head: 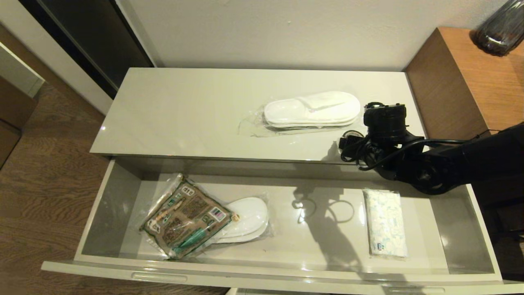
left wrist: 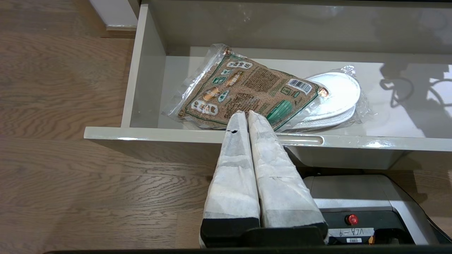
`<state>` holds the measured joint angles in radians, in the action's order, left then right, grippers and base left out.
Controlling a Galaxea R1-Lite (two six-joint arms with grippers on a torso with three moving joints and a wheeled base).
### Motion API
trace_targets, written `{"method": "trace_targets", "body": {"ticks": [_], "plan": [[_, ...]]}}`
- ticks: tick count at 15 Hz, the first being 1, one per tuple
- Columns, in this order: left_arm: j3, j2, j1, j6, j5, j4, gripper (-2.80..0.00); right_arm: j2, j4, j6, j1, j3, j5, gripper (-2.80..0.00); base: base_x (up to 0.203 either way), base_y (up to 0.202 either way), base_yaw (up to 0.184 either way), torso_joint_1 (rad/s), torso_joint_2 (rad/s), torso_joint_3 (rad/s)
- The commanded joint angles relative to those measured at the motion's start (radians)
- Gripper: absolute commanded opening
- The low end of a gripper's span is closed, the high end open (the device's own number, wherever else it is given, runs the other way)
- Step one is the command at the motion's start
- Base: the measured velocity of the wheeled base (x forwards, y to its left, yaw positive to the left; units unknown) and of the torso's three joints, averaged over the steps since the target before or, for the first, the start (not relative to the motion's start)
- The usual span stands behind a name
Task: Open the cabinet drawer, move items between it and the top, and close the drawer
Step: Pick up the adhesive tape on the table
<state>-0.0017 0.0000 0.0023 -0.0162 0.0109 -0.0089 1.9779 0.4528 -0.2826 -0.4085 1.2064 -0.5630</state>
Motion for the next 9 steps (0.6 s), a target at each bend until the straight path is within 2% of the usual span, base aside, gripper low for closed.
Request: {"method": "trace_targets", "body": {"ticks": [1, 4, 5, 9], "plan": [[0.0, 0.002, -0.001, -0.001, 0.0, 0.0, -2.8, 0.013, 0.003, -0.003, -0.004, 0.004, -0.004, 0.0, 0.0, 0.0, 0.0, 0.0, 0.0, 0.0], [0.0, 0.002, 0.0, -0.001, 0.0, 0.0, -2.8, 0.016, 0.004, -0.003, -0.004, 0.009, -0.018, 0.0, 0.0, 0.0, 0.0, 0.0, 0.0, 0.0], [0.0, 0.002, -0.001, -0.001, 0.0, 0.0, -2.8, 0.015, 0.003, -0.001, -0.004, 0.012, -0.02, -2.8, 0.0, 0.0, 0.0, 0.0, 0.0, 0.0], [0.0, 0.002, 0.001, -0.001, 0.0, 0.0, -2.8, 0.019, 0.003, -0.005, -0.006, 0.006, -0.018, -2.8, 0.0, 0.0, 0.0, 0.0, 0.0, 0.0]]}}
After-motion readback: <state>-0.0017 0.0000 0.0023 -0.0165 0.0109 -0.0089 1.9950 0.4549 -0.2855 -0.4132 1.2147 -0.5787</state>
